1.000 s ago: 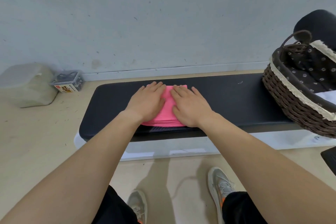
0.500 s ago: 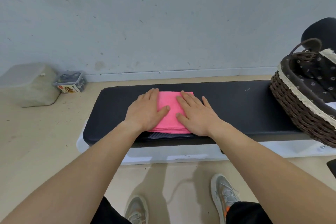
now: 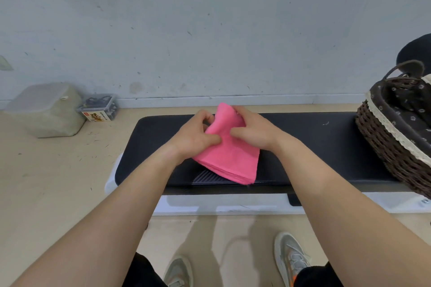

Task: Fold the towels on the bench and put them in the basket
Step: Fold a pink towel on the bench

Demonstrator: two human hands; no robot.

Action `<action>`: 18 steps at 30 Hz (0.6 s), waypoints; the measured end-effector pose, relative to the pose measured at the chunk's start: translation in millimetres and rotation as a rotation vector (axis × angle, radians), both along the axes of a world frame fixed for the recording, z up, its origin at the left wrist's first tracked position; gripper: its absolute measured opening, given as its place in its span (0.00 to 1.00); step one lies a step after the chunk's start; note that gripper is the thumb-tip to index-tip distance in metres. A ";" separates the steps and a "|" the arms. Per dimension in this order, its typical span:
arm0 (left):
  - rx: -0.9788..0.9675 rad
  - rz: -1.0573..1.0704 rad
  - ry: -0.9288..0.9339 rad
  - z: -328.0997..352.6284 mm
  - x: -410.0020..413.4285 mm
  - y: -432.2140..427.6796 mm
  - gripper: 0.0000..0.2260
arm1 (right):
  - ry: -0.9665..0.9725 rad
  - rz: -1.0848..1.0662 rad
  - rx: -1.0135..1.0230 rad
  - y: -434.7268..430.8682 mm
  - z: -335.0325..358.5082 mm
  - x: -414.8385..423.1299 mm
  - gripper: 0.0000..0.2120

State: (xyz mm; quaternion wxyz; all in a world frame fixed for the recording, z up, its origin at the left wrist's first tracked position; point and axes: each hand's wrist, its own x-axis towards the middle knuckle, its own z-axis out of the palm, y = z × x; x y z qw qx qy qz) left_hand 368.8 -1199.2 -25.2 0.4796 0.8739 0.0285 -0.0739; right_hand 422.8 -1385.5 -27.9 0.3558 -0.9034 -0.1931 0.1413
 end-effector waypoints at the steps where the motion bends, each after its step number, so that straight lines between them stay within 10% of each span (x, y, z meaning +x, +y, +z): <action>1: -0.026 -0.055 0.003 3.5 -0.4 4.4 0.14 | 0.040 0.002 0.044 -3.1 1.4 1.1 0.32; 7: -0.016 -0.129 0.102 1.3 7.2 34.1 0.25 | 0.303 0.145 0.045 -27.0 2.3 -1.5 0.11; 18: 0.194 -0.086 0.209 -6.0 13.4 27.3 0.13 | 0.356 -0.102 0.110 -44.4 -8.5 -2.5 0.13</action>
